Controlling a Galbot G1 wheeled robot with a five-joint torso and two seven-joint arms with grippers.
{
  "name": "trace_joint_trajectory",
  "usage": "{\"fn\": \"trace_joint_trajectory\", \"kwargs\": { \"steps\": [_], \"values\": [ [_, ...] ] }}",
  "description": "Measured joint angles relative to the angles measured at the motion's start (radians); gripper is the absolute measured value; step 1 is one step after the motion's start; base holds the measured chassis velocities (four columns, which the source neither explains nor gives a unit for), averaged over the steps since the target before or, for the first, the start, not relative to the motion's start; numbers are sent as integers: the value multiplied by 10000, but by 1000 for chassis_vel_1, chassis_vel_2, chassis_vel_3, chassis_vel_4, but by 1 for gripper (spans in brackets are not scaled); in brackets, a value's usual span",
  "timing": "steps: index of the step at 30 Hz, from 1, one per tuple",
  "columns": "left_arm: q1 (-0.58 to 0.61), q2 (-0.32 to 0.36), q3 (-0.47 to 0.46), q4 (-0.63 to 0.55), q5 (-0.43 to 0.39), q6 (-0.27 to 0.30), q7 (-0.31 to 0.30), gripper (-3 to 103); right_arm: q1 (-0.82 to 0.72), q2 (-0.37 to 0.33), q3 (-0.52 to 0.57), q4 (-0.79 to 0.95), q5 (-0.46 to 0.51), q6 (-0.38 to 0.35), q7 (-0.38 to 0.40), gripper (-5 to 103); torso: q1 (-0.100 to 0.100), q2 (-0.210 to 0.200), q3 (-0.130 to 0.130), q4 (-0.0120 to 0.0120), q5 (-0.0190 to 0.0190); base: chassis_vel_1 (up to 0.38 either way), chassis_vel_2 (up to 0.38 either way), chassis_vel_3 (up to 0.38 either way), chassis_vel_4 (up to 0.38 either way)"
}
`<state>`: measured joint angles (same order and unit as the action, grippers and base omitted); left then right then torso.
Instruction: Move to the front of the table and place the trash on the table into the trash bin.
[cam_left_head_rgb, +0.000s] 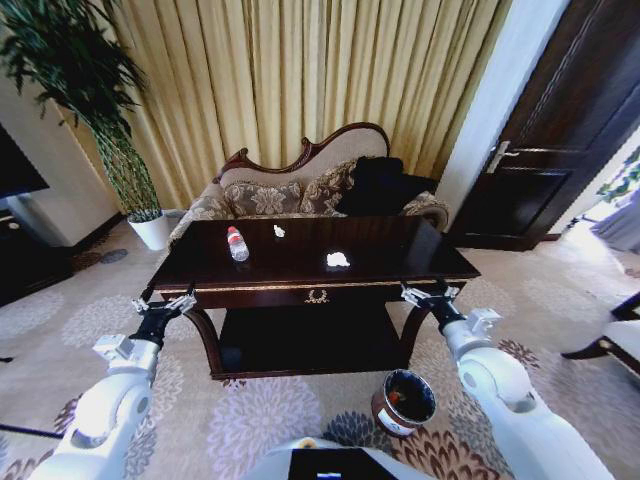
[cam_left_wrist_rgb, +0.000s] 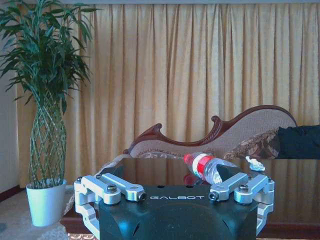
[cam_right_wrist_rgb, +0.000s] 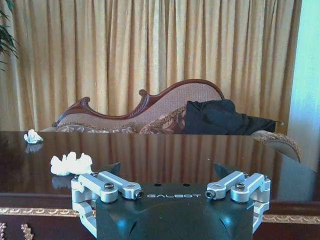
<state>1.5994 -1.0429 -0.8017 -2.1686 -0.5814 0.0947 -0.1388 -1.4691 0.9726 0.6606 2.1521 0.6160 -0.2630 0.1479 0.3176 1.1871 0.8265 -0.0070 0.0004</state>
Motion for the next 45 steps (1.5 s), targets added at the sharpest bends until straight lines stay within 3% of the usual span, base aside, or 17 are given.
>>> {"fn": "trace_joint_trajectory", "kwargs": {
  "steps": [23, 45],
  "values": [
    [84, 23, -52, -97, -9, 34, 46, 100, 182, 39, -108, -593, -117, 212, -795, 100, 0, 0, 0, 1, -1, 0, 0, 0, 0],
    [394, -43, -181, -312, 42, -2, 96, 100, 129, 186, -146, -697, -240, 197, -999, 100, 0, 0, 0, 2, -1, 0, 0, 0, 0]
  ]
}}
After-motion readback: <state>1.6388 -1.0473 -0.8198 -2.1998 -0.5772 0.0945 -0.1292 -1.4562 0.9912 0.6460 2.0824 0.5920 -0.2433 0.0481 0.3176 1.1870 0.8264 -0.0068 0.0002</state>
